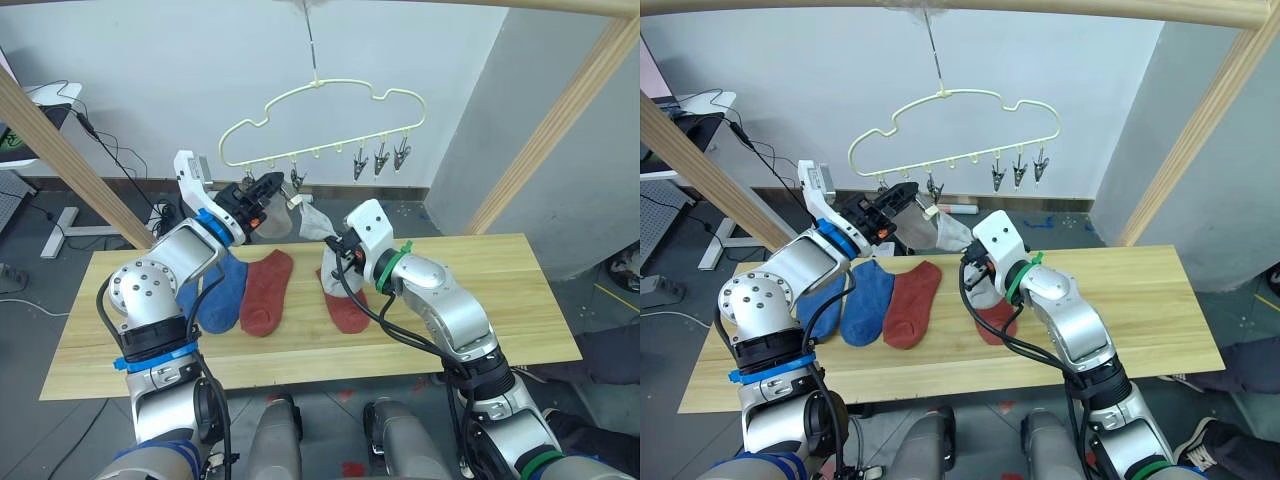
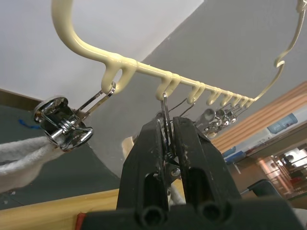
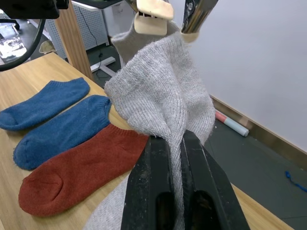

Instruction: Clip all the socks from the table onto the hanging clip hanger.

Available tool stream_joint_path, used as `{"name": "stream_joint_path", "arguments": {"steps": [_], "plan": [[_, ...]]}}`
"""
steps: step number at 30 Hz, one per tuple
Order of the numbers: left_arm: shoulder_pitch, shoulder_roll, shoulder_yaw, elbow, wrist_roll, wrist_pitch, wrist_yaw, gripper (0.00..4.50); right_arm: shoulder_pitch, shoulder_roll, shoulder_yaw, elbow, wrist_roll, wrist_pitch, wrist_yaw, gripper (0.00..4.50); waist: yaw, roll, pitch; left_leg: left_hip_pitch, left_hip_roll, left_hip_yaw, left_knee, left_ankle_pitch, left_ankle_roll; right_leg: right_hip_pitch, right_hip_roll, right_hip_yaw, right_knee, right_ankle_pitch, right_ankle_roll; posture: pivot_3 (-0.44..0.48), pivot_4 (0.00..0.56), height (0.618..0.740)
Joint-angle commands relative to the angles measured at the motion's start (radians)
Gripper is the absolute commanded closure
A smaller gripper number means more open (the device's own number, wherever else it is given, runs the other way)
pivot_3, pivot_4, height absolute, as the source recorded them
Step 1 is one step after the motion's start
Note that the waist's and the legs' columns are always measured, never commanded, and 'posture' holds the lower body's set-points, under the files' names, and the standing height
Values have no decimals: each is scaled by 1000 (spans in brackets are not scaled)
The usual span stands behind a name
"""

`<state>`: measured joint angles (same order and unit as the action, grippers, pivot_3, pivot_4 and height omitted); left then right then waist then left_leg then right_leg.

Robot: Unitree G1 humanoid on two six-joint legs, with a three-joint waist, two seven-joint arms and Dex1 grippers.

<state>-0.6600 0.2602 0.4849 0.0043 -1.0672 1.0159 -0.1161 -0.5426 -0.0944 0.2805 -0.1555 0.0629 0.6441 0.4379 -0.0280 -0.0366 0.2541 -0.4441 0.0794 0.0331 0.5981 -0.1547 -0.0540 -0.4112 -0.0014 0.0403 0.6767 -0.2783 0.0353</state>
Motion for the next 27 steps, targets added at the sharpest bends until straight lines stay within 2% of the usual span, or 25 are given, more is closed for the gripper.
{"name": "stream_joint_path", "arguments": {"steps": [1, 14, 27], "plan": [[-10, 5, -5, -21, -20, -14, 0, 4446, -2, -1, 6, -41, 15, -2, 11, 4456, 0, 0, 0, 0, 0, 0, 0, 0, 0, 0, 0, 0, 0, 0, 0, 28, 262, 740], [-7, 15, -27, -3, -11, -25, -17, 4446, 1, -7, 9, -115, 21, 31, 14, 4456, 0, 0, 0, -5, 0, 0, 0, 0, 0, -4, 0, 0, -1, 0, 0, 19, 264, 740], [-1, 20, -32, -3, -16, -28, -22, 4446, -21, 9, 19, -111, 15, 25, 2, 4456, 0, 0, 0, -6, 0, 0, 0, 0, 0, -6, 0, 0, 0, 0, 0, 20, 265, 740]]}}
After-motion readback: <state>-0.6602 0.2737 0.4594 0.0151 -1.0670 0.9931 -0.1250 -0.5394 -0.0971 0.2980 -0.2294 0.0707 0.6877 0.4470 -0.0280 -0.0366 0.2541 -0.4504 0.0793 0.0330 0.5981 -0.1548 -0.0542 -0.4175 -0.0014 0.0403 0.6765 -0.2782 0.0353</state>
